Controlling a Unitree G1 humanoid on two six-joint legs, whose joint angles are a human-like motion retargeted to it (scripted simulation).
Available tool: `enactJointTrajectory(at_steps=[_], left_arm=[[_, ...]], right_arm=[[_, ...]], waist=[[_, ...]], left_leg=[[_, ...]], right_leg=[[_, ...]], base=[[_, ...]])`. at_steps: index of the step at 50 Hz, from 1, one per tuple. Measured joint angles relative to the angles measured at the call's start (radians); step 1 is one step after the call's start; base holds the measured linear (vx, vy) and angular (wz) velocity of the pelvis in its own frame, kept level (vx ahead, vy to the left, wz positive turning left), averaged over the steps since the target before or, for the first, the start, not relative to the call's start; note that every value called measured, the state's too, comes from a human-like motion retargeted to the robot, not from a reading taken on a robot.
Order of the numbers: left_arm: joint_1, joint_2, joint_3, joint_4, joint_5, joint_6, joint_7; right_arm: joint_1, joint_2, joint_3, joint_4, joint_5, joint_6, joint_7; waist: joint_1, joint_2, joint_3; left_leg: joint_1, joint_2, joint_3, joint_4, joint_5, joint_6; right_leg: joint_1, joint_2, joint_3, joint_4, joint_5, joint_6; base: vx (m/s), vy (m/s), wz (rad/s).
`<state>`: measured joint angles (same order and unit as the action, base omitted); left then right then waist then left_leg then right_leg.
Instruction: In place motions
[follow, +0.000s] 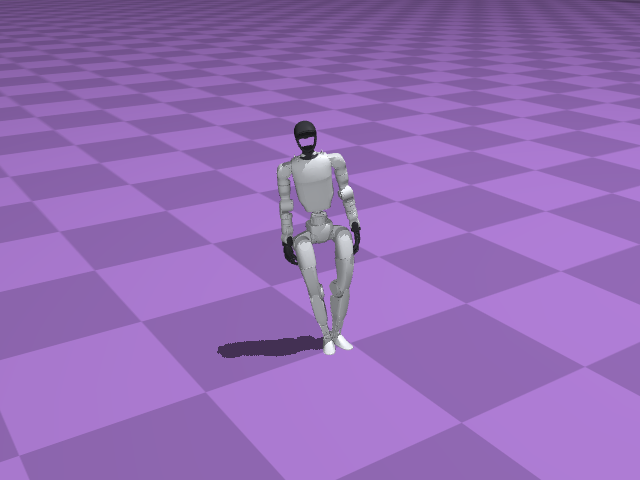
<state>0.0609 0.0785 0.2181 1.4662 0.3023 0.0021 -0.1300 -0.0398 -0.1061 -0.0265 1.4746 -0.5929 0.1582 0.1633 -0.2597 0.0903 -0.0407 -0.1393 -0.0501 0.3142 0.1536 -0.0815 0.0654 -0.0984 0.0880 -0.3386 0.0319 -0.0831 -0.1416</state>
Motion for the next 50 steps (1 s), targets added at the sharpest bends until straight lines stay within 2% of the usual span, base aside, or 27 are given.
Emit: enactJointTrajectory(at_steps=[3, 8, 12, 15, 20, 22, 27, 30, 32, 33, 34, 35, 38, 41, 43, 47, 50], left_arm=[[0.011, 0.009, -0.005, -0.040, 0.044, 0.018, -0.018], [0.002, 0.014, -0.016, -0.098, 0.063, 0.016, -0.038], [-0.029, 0.000, -0.020, -0.095, 0.069, 0.028, -0.029], [-0.041, -0.015, -0.022, -0.080, 0.044, 0.026, -0.013], [-0.027, -0.013, 0.008, -0.065, -0.003, 0.017, 0.008], [-0.017, -0.001, 0.030, -0.050, -0.005, 0.017, 0.021], [0.019, 0.042, 0.104, 0.019, -0.012, 0.026, 0.062], [0.043, 0.060, 0.145, 0.079, -0.042, 0.035, 0.089], [0.062, 0.060, 0.177, 0.113, -0.073, 0.040, 0.108], [0.072, 0.059, 0.194, 0.126, -0.088, 0.040, 0.115], [0.085, 0.053, 0.210, 0.136, -0.101, 0.040, 0.119], [0.099, 0.046, 0.224, 0.144, -0.114, 0.040, 0.122], [0.122, 0.022, 0.262, 0.164, -0.138, 0.042, 0.118], [0.101, 0.007, 0.267, 0.151, -0.135, 0.044, 0.118], [0.083, 0.004, 0.249, 0.122, -0.120, 0.036, 0.111], [0.054, 0.006, 0.180, 0.072, -0.074, 0.034, 0.081], [0.009, 0.006, 0.129, 0.045, -0.063, 0.035, 0.062]], right_arm=[[-0.002, -0.014, -0.002, 0.020, 0.029, 0.012, 0.034], [-0.030, -0.027, 0.004, 0.051, 0.105, 0.038, 0.019], [-0.021, -0.039, -0.006, 0.062, 0.137, 0.023, 0.017], [-0.009, -0.054, -0.011, 0.070, 0.120, 0.025, 0.028], [0.004, -0.081, 0.020, 0.061, 0.017, 0.021, 0.036], [0.009, -0.090, 0.030, 0.051, -0.018, 0.017, 0.032], [0.012, -0.089, 0.039, 0.029, -0.056, 0.025, 0.024], [0.007, -0.075, 0.027, 0.001, -0.049, 0.026, 0.017], [0.002, -0.064, 0.015, -0.027, -0.040, 0.010, 0.018], [0.000, -0.059, 0.009, -0.041, -0.036, -0.001, 0.023], [-0.001, -0.055, 0.003, -0.053, -0.032, -0.012, 0.028], [-0.001, -0.050, -0.003, -0.065, -0.028, -0.023, 0.034], [0.003, -0.034, -0.010, -0.087, 0.002, -0.040, 0.057], [-0.006, -0.012, -0.025, -0.089, 0.083, -0.034, 0.052], [-0.012, -0.007, -0.033, -0.078, 0.143, -0.037, 0.059], [0.011, -0.014, -0.038, -0.053, 0.148, -0.037, 0.097], [0.017, -0.029, -0.033, -0.036, 0.102, -0.034, 0.071]], waist=[[0.075, 0.011, -0.007], [0.135, 0.003, 0.028], [0.176, -0.024, 0.035], [0.138, -0.053, 0.037], [0.154, -0.098, 0.034], [0.146, -0.117, 0.023], [0.157, -0.176, -0.010], [0.167, -0.192, -0.027], [0.169, -0.178, -0.033], [0.170, -0.159, -0.035], [0.169, -0.144, -0.041], [0.166, -0.131, -0.049], [0.150, -0.093, -0.079], [0.160, -0.083, -0.055], [0.165, -0.082, -0.040], [0.186, -0.065, -0.062], [0.206, -0.031, -0.054]], left_leg=[[-0.004, 0.023, 0.025, -0.002, -0.005, -0.004], [-0.030, 0.036, 0.021, 0.013, 0.020, -0.003], [-0.054, 0.004, -0.022, 0.009, 0.009, -0.019], [-0.055, -0.022, -0.007, 0.000, -0.025, -0.029], [-0.027, 0.035, 0.255, -0.001, -0.099, -0.051], [-0.010, 0.060, 0.343, 0.017, -0.109, -0.037], [-0.023, 0.082, 0.284, 0.104, -0.105, -0.025], [0.026, 0.102, 0.339, 0.094, -0.088, -0.023], [0.067, 0.118, 0.365, 0.054, -0.012, -0.053], [0.084, 0.125, 0.365, 0.017, 0.008, -0.109], [0.101, 0.124, 0.392, -0.021, 0.006, -0.118], [0.118, 0.120, 0.434, -0.059, -0.006, -0.104], [0.098, 0.085, 0.327, -0.118, -0.007, -0.074], [0.099, 0.062, 0.280, -0.138, -0.002, -0.049], [0.104, 0.052, 0.257, -0.140, -0.004, -0.044], [0.084, 0.049, 0.196, -0.127, -0.011, -0.022], [0.062, 0.075, 0.132, -0.104, -0.018, -0.009]], right_leg=[[-0.028, -0.021, 0.054, 0.033, 0.002, 0.001], [-0.021, -0.054, 0.050, 0.054, -0.031, 0.009], [0.015, -0.080, -0.063, 0.033, -0.062, 0.018], [0.029, -0.101, -0.224, 0.012, -0.079, 0.003], [0.080, -0.147, -0.423, -0.013, -0.126, 0.049], [0.092, -0.168, -0.493, -0.013, -0.141, 0.073], [0.110, -0.220, -0.622, 0.008, -0.157, 0.128], [0.115, -0.240, -0.681, 0.042, -0.156, 0.156], [0.123, -0.234, -0.712, 0.068, -0.154, 0.172], [0.127, -0.216, -0.727, 0.080, -0.154, 0.178], [0.131, -0.207, -0.740, 0.090, -0.150, 0.185], [0.136, -0.201, -0.751, 0.099, -0.145, 0.193], [0.139, -0.197, -0.776, 0.126, -0.114, 0.206], [0.165, -0.199, -0.792, 0.132, -0.076, 0.205], [0.190, -0.204, -0.819, 0.133, -0.053, 0.209], [0.210, -0.241, -0.859, 0.199, 0.029, 0.213], [0.197, -0.293, -0.829, 0.334, 0.132, 0.172]], base=[[0.04, -0.12, -0.87], [-0.01, -0.23, 0.46], [0.12, -0.30, 2.00], [0.25, -0.34, 3.26], [0.36, -0.43, 2.87], [0.45, -0.38, 2.80], [0.50, -0.35, 1.93], [0.41, -0.25, 1.25], [0.41, -0.19, 0.87], [0.40, -0.16, 0.71], [0.41, -0.15, 0.64], [0.48, -0.14, 0.62], [0.45, -0.13, 0.52], [0.28, -0.11, 0.51], [0.31, -0.10, 0.85], [0.45, -0.11, 0.98], [0.25, -0.10, 0.58]])
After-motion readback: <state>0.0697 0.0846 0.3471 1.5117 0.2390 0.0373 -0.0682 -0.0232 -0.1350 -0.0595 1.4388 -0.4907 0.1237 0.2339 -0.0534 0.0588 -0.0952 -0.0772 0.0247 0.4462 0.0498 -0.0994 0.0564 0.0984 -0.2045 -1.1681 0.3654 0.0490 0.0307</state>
